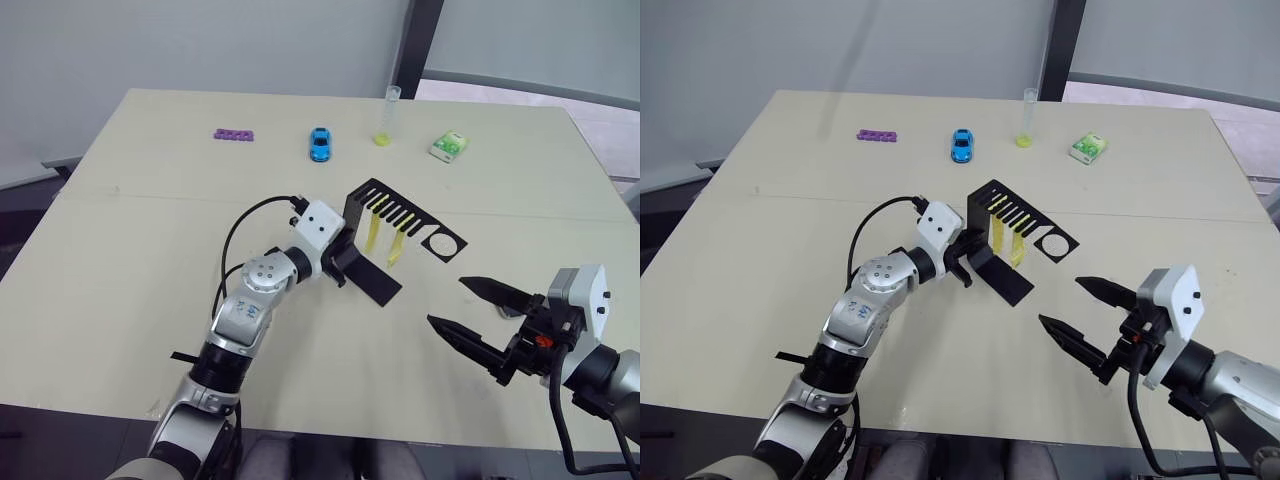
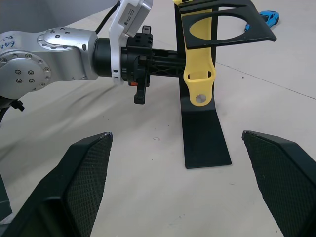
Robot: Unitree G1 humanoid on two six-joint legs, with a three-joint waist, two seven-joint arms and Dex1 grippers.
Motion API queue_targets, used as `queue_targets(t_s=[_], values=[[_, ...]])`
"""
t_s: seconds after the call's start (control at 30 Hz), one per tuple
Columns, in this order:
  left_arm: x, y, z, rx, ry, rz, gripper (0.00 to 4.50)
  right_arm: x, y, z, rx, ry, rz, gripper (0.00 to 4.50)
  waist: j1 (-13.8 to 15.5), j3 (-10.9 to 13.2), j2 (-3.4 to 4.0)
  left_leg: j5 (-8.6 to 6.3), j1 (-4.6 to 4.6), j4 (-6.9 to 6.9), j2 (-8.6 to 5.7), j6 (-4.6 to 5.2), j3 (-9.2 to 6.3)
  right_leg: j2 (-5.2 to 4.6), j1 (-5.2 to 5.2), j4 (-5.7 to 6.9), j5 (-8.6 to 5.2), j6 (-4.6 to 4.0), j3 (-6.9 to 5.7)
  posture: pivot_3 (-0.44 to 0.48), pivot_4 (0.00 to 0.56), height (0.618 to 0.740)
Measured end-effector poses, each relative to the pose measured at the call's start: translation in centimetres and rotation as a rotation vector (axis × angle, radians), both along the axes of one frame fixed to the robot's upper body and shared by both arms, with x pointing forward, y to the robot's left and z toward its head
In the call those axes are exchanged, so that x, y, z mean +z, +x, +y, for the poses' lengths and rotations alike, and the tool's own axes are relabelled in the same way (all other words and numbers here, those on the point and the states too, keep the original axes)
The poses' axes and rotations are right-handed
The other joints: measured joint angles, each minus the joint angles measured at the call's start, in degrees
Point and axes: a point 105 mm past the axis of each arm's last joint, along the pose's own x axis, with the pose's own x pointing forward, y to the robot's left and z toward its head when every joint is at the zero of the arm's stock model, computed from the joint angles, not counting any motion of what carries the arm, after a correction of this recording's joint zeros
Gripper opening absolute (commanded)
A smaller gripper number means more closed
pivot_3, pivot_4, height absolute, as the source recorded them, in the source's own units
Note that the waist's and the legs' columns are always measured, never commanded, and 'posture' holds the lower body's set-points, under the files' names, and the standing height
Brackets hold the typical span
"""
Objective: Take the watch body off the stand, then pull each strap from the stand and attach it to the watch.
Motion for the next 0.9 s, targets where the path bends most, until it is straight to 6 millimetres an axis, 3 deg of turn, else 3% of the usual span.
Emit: queue_targets(t_s=[0.33,0.63,0.9], values=[[0.5,0.8,-0.3,0.056,-0.019,-0.015,0.01,-0.5,0.8,0.4,-0.059,-0.017,-0.016,4.5,0.0,0.0,0.0,0.0,-0.3,0.17,0.0,0.0,0.0,0.0,-0.34,0.43,0.0,0.0,0.0,0.0,0.15,0.74],[0.5,0.8,-1.1,0.105,-0.037,-0.007,0.01,0.2,4.8,3.1,-0.357,0.071,-0.089,4.5,-0.11,-0.01,0.02,-0.01,-0.85,0.64,-0.06,-0.03,-0.1,-0.04,-0.83,0.8,0.0,0.0,-0.04,0.0,0.15,0.74],[0.7,0.9,-1.5,0.126,-0.042,-0.01,0.01,0.6,6.7,5.2,-0.502,0.081,-0.107,4.5,-0.26,-0.02,0.03,-0.01,-1.11,0.65,-0.14,-0.03,-0.01,-0.06,-1.28,1.13,0.0,0.0,0.07,0.0,0.15,0.74]])
